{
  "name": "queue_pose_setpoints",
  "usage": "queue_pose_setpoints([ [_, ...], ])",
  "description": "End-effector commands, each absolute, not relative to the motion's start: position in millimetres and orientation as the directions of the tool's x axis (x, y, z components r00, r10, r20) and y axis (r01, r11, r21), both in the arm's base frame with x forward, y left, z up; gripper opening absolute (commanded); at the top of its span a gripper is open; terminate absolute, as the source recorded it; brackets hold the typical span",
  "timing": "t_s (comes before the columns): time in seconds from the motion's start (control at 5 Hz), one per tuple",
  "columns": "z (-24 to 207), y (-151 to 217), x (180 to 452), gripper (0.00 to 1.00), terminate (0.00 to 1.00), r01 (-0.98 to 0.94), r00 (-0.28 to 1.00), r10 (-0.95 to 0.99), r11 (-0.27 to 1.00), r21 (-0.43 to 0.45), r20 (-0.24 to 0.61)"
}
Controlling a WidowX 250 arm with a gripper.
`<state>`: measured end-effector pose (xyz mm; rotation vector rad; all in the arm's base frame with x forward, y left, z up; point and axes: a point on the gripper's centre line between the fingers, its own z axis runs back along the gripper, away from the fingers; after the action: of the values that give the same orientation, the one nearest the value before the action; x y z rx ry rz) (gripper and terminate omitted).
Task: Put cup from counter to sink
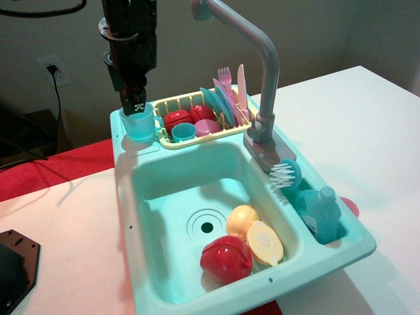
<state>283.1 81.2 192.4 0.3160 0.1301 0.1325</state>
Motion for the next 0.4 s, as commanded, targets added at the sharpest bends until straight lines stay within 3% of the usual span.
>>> queue_pose_setpoints([
  [0.0,192,81,283,1.00,0.00,-0.109,0.983,0.150,0.942,0.317,-0.107],
  [0.2,188,87,294,1.00,0.00,-0.126,0.980,0.169,0.933,0.338,-0.102],
])
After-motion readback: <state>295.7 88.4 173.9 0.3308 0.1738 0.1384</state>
